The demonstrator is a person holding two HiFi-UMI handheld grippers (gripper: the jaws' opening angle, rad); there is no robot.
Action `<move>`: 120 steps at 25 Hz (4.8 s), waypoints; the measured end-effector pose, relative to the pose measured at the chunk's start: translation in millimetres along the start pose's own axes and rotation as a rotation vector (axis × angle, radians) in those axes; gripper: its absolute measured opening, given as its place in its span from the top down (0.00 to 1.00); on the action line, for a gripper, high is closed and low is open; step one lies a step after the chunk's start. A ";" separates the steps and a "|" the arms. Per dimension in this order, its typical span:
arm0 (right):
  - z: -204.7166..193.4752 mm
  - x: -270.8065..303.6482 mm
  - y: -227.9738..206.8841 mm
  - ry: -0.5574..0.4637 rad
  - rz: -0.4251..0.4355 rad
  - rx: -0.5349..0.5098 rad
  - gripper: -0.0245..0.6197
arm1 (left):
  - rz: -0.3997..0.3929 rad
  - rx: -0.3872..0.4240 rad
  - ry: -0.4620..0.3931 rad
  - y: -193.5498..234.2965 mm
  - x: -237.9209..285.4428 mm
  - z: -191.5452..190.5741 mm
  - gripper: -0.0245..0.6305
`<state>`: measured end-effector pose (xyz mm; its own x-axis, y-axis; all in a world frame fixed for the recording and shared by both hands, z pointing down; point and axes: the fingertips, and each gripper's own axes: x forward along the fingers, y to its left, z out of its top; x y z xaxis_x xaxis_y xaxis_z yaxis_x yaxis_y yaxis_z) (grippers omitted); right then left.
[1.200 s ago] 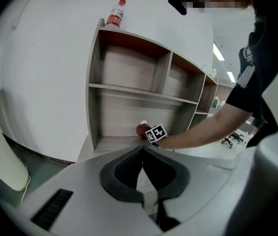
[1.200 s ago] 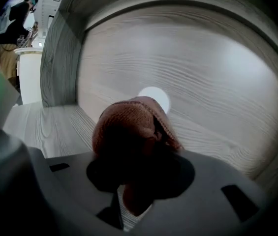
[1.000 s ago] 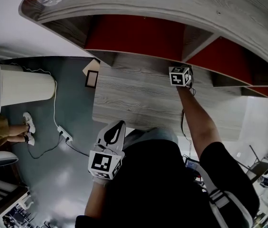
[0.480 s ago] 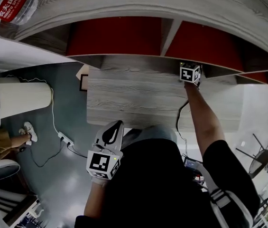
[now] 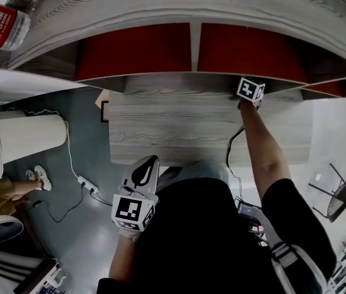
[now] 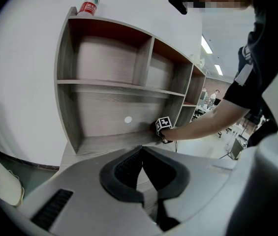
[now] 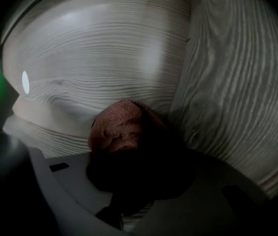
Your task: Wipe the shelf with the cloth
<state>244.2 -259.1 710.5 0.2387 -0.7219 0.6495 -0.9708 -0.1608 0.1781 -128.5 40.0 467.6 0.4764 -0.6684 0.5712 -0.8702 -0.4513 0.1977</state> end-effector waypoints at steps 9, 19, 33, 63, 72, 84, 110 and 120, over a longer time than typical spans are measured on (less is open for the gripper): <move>54.1 -42.8 -17.2 -0.231 -0.074 0.087 0.79 | -0.015 0.014 -0.012 2.6 -6.9 0.2 0.95; 123.4 -98.6 -14.8 -0.492 -0.043 0.075 0.79 | -0.054 0.022 -0.027 4.9 -16.8 -5.8 0.95; 170.1 -153.4 108.8 -0.713 0.167 -0.088 0.80 | -0.028 -0.018 -0.040 25.6 -33.9 -16.5 0.95; 120.5 -102.9 104.6 -0.486 0.322 -0.159 0.80 | -0.045 -0.021 -0.005 6.5 -12.0 -12.6 0.95; 68.9 -38.5 9.8 -0.214 0.161 0.070 0.79 | -0.059 -0.011 0.015 -2.8 -0.6 -11.6 0.95; 43.6 -26.2 88.4 -0.019 0.276 0.117 0.80 | -0.011 -0.038 0.008 10.4 -9.8 -18.8 0.95; -9.1 -59.2 271.5 0.149 0.545 -0.149 0.81 | 0.091 -0.130 -0.016 30.8 -35.8 -32.8 0.95; -9.7 -27.4 138.8 0.175 0.391 -0.041 0.81 | 0.055 -0.109 -0.017 -13.4 -10.8 -16.0 0.95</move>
<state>103.2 -255.2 724.6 -0.1428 -0.5977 0.7889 -0.9881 0.1316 -0.0792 -124.0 62.7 471.6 0.4288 -0.7005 0.5704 -0.9031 -0.3472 0.2527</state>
